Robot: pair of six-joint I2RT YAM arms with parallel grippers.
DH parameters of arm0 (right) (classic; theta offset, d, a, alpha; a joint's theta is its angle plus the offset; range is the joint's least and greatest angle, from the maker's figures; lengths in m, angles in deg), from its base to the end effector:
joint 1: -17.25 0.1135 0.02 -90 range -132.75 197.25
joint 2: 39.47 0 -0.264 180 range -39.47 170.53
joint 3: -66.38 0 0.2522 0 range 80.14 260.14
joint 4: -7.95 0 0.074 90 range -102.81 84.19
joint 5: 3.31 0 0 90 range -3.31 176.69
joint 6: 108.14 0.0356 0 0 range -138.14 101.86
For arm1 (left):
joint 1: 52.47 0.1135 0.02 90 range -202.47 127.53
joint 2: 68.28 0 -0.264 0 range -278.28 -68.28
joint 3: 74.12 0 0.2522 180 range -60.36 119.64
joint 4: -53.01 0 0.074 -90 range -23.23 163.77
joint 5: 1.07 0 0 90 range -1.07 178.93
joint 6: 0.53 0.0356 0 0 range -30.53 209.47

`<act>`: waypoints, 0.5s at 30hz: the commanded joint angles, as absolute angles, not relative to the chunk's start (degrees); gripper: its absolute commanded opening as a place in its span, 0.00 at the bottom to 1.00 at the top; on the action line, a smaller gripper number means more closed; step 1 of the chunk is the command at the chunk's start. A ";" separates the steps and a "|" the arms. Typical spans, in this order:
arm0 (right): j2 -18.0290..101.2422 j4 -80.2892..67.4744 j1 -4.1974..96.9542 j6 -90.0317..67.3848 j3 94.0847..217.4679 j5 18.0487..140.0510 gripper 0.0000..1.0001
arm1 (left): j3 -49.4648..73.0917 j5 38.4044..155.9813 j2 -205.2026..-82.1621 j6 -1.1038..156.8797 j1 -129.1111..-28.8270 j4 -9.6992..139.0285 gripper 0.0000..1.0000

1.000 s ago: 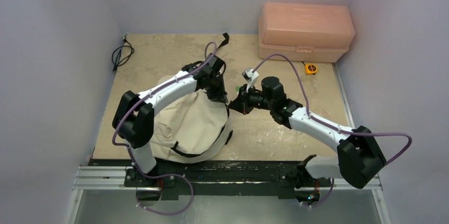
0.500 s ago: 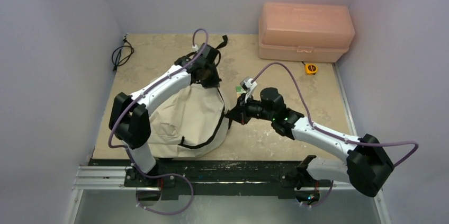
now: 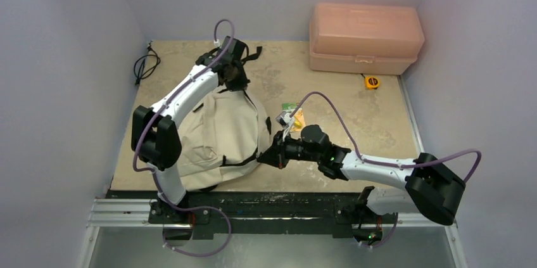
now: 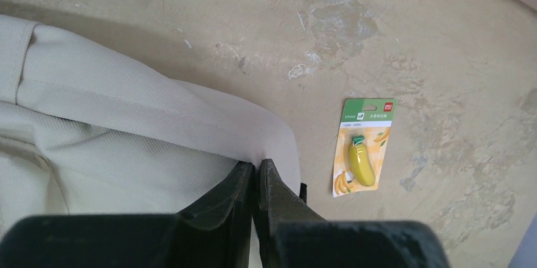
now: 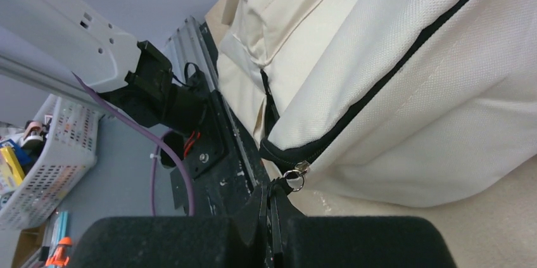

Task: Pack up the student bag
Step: Zip the student bag at the center of the board.

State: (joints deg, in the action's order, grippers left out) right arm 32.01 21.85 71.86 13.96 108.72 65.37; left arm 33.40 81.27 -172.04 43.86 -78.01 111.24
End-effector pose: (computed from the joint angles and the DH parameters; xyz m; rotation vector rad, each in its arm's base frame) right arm 0.1399 0.2193 0.2129 -0.6857 1.9431 1.3489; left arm 0.3611 -0.1673 0.2975 -0.4966 2.4934 -0.3354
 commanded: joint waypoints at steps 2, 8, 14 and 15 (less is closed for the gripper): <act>31.48 23.56 72.97 15.51 110.81 62.15 0.00 | 37.46 79.57 -168.20 52.75 -76.64 110.62 0.25; 31.96 22.71 72.97 14.77 111.90 63.15 0.00 | 31.40 81.86 -161.04 58.06 -77.91 114.24 0.49; 30.22 21.24 72.97 14.21 111.43 65.18 0.00 | 22.57 85.46 -152.96 60.72 -86.96 114.25 0.50; 29.70 21.14 72.97 14.14 111.04 65.57 0.00 | 21.33 86.28 -152.38 60.80 -88.88 114.04 0.49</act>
